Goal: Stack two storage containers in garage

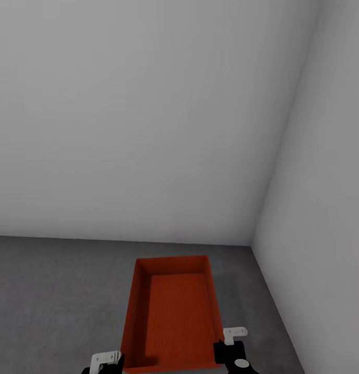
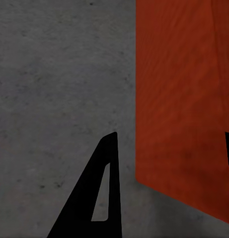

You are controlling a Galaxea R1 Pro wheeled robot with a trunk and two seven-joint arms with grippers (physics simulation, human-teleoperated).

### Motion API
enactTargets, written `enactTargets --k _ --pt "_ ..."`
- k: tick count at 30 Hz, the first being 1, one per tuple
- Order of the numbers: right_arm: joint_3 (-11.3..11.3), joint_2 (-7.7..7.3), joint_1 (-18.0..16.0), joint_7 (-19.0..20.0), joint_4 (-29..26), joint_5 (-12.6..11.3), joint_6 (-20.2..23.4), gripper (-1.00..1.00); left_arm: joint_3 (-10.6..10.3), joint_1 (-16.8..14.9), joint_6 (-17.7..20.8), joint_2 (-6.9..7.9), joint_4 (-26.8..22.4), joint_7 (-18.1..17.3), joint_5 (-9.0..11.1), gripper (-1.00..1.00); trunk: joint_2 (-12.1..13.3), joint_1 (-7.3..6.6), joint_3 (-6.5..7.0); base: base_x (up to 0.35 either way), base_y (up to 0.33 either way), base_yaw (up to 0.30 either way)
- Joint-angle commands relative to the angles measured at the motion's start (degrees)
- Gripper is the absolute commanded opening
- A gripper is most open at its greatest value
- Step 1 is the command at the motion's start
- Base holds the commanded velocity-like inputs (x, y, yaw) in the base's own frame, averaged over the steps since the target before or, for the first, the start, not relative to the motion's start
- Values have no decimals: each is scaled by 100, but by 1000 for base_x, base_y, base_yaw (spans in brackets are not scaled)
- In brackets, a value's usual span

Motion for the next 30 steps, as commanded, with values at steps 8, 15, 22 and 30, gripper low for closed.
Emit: enactTargets --k 8,15,22,30 --pt "-264 -4 -10 -45 -44 37 -14 -100 107 2 0 63 10 4 3 -100 -123 65 -59 0 0 0" --pt "-264 -4 -10 -48 -44 37 -14 -100 104 2 1 63 10 4 3 -100 -284 153 -131 0 0 0" --pt "-264 -4 -10 -47 -44 37 -14 -100 106 2 0 63 10 4 3 -100 -404 219 -185 0 0 0" --pt "-264 -4 -10 -48 -44 37 -14 -100 106 2 -2 63 10 4 3 -100 -444 241 -203 0 0 0"
